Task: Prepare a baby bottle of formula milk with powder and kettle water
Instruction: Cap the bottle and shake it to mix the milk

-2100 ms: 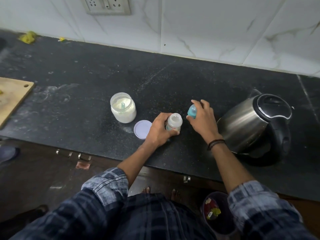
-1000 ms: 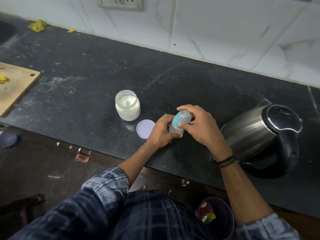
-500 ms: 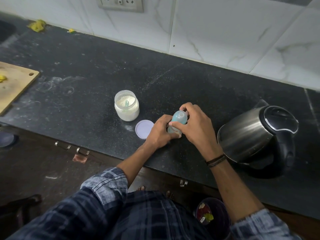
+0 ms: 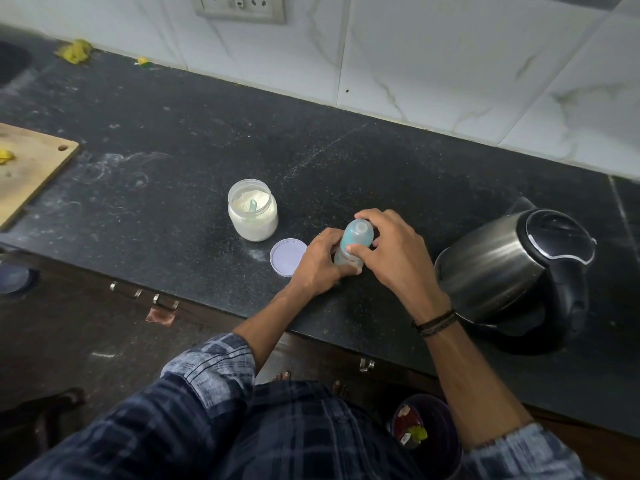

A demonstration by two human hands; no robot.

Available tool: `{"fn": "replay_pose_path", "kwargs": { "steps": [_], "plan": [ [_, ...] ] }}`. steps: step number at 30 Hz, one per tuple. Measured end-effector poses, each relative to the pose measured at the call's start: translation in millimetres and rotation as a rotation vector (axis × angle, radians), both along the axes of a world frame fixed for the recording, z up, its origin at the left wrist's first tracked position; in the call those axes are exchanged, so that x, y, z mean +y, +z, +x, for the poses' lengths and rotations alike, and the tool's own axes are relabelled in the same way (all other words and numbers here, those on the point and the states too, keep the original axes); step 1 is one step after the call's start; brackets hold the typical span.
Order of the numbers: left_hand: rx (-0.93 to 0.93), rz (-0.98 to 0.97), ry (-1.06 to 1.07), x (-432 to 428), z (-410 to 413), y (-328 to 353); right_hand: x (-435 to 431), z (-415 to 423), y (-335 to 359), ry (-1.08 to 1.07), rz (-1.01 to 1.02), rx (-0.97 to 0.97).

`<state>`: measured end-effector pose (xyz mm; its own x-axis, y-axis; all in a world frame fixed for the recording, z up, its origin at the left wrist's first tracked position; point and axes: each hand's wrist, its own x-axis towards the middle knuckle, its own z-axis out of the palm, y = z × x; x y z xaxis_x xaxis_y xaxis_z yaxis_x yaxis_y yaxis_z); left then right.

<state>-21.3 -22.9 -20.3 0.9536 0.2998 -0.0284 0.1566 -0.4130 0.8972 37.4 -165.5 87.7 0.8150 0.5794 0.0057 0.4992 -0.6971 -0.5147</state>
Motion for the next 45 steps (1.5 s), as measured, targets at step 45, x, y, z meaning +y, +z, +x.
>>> {"fn": "replay_pose_path", "kwargs": {
  "steps": [45],
  "plan": [
    [0.003,-0.01,-0.017,2,1,-4,-1,7,9,0.021,0.007,0.018]
  ]
}}
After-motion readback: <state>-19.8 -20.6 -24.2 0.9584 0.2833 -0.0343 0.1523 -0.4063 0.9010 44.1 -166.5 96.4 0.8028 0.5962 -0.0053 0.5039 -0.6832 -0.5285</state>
